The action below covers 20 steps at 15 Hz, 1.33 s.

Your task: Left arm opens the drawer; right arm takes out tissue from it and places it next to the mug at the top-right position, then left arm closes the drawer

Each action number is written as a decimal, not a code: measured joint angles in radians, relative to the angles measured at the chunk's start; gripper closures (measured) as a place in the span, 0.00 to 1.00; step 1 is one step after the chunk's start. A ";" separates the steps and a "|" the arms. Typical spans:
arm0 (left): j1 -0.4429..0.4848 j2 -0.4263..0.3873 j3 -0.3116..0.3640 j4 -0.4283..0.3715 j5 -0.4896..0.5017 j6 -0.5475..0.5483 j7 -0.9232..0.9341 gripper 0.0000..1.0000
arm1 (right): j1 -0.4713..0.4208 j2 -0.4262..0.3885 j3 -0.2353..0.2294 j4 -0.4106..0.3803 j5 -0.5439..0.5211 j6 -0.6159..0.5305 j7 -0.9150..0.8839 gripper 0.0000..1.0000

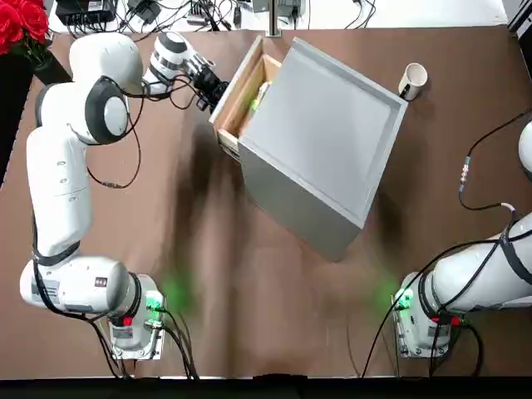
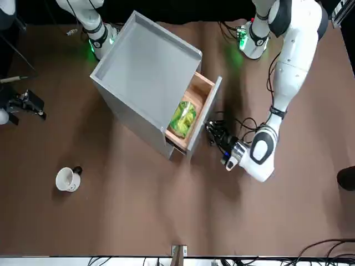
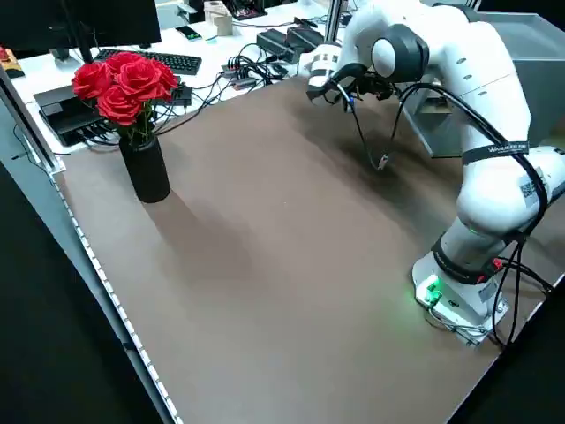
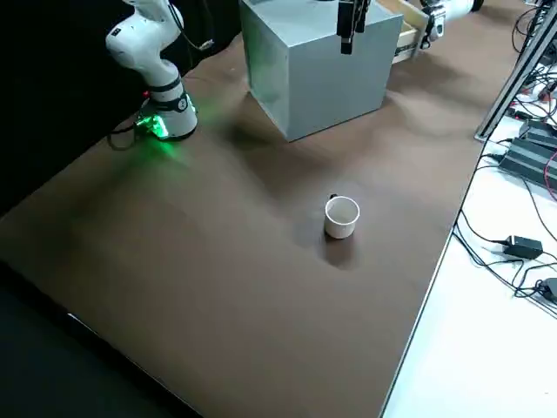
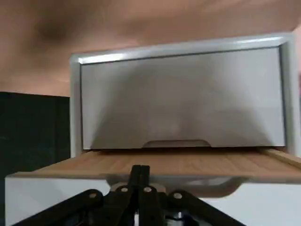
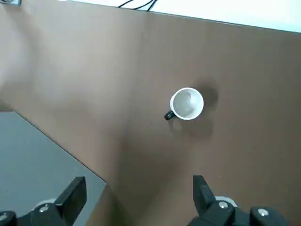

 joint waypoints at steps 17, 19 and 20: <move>0.153 -0.009 -0.009 0.068 0.142 -0.040 0.003 0.99 | 0.007 0.001 0.006 0.003 0.000 0.000 0.000 0.00; 0.161 -0.013 -0.010 0.074 0.181 -0.012 0.003 0.99 | 0.018 0.001 0.011 0.003 0.000 0.000 0.007 0.00; 0.165 -0.015 -0.010 0.077 0.200 0.007 0.003 0.99 | 0.026 0.001 0.012 0.002 0.001 0.000 0.024 0.00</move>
